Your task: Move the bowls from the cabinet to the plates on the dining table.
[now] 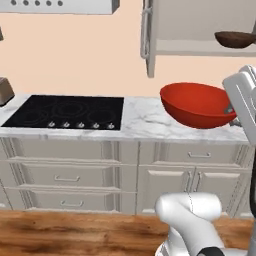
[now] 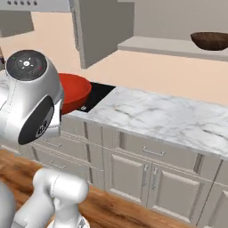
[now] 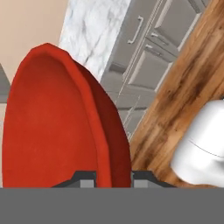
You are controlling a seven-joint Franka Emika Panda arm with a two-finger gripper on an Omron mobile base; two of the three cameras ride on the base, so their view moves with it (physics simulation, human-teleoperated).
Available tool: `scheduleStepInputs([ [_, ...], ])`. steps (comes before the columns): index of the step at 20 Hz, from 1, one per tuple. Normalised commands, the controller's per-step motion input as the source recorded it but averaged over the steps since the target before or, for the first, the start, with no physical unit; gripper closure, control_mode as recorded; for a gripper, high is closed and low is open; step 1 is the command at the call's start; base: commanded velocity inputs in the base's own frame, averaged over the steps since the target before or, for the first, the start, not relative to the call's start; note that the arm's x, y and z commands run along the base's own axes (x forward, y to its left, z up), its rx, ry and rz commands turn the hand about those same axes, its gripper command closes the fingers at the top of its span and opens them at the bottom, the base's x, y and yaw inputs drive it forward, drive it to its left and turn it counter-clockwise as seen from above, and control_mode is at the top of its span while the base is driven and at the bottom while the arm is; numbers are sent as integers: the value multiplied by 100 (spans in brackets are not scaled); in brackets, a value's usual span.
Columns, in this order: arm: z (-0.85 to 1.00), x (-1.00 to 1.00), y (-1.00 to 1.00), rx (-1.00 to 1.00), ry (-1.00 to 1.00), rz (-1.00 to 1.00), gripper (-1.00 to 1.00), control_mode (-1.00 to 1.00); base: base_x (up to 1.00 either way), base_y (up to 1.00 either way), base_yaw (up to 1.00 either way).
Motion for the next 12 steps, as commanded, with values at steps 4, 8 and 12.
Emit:
scheduleStepInputs([
  [4,0,0,0,0,0,0,100,100,-9,23,61],
  [8,0,0,0,0,0,0,100,100,-7,20,60],
  [12,0,0,0,0,0,0,100,100,-6,13,60],
])
